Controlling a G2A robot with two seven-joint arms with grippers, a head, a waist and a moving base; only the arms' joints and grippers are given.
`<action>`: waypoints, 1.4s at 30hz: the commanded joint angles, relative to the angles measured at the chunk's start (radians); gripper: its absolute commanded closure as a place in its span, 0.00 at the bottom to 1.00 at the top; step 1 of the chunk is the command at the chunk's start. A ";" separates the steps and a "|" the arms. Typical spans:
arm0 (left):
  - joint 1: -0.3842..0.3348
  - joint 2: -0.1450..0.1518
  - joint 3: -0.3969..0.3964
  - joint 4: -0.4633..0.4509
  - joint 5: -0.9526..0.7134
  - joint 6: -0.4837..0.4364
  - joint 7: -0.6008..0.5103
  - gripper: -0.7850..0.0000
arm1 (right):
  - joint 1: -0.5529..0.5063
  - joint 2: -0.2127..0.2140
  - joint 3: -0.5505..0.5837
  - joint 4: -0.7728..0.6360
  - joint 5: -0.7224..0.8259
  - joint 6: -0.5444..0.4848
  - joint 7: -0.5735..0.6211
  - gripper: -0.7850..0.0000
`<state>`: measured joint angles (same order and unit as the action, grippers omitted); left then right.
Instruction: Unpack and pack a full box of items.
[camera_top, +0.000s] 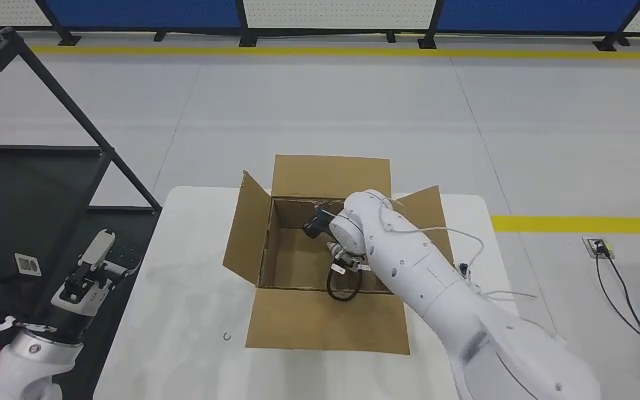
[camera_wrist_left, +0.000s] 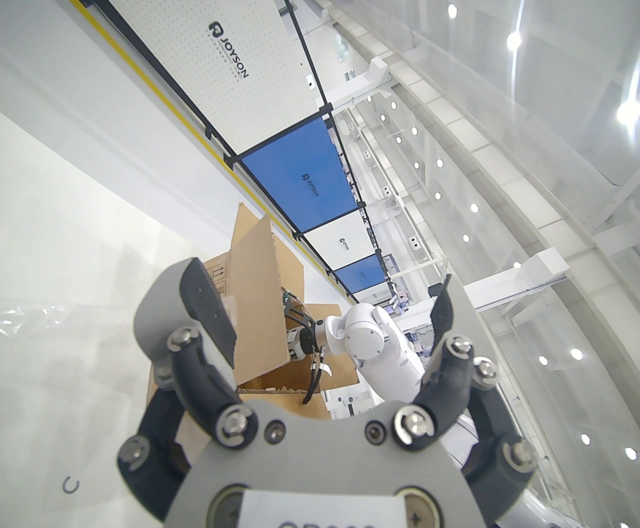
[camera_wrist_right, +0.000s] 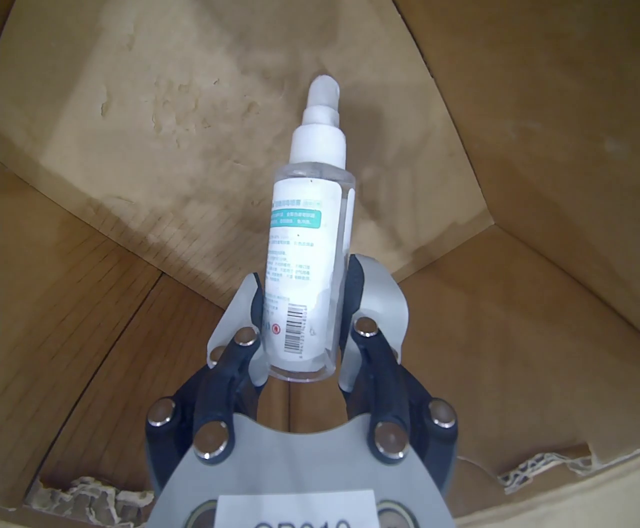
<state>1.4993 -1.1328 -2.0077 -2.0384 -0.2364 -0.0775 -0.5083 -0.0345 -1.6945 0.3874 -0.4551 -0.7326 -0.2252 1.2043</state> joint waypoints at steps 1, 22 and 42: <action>0.000 0.000 0.000 0.000 0.000 0.000 0.000 0.00 | 0.004 -0.014 -0.003 0.029 0.001 -0.009 -0.007 0.00; 0.000 0.000 0.000 0.000 0.000 0.000 0.000 0.00 | -0.015 0.004 0.065 -0.028 -0.051 0.128 -0.255 0.00; 0.000 0.000 0.000 0.000 0.000 0.000 0.000 0.00 | -0.730 0.357 0.623 -1.305 -0.549 0.461 -0.174 0.00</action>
<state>1.4993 -1.1328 -2.0077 -2.0384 -0.2364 -0.0775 -0.5083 -0.7175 -1.3446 0.9745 -1.6988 -1.2625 0.2239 1.0338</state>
